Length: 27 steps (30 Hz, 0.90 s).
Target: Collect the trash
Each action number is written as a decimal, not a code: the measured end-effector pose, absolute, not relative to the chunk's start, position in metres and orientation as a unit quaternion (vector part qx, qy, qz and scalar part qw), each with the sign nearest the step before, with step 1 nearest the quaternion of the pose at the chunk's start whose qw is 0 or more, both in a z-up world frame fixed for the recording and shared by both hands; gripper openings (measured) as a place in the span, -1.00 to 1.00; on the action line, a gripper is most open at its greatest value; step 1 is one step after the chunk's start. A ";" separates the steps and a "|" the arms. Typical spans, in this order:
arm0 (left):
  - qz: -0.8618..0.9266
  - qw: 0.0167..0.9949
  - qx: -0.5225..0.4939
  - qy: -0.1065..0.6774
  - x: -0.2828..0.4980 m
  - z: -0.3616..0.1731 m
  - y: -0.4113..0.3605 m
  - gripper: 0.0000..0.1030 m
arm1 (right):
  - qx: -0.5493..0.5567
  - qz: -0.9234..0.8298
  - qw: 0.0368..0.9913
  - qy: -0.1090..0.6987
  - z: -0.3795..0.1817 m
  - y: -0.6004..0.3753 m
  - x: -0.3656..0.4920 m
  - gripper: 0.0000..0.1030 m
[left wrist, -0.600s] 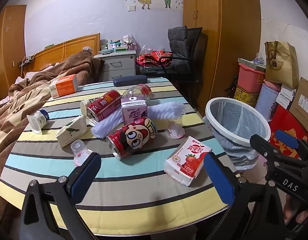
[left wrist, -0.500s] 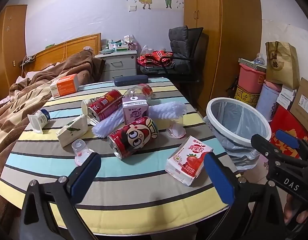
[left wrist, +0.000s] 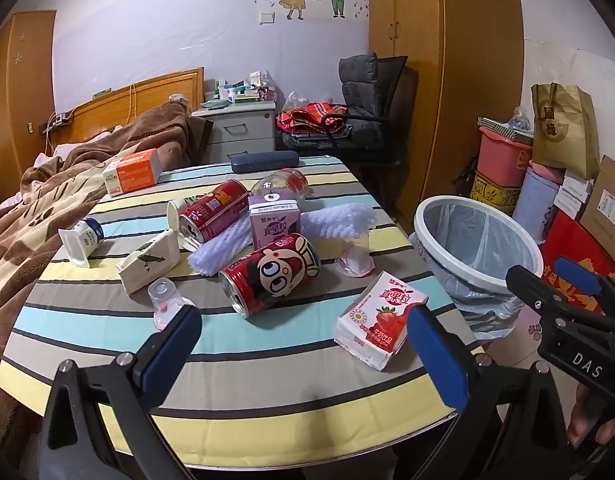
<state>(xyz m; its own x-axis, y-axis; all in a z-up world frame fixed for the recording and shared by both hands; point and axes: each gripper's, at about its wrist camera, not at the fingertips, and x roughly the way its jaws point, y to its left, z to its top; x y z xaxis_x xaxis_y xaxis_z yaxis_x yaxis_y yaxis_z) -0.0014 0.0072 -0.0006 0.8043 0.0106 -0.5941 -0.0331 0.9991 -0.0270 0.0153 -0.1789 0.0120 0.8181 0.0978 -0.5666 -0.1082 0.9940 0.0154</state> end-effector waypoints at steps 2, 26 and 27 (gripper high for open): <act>0.013 0.950 -0.017 0.311 -0.002 0.001 0.005 1.00 | -0.006 0.054 0.953 0.298 0.011 -0.181 0.018 0.68; 0.017 0.950 -0.018 0.312 -0.004 0.000 0.007 1.00 | -0.007 0.056 0.954 0.295 0.012 -0.181 0.016 0.68; 0.016 0.950 -0.017 0.312 -0.004 0.000 0.007 1.00 | -0.008 0.056 0.954 0.295 0.013 -0.181 0.016 0.68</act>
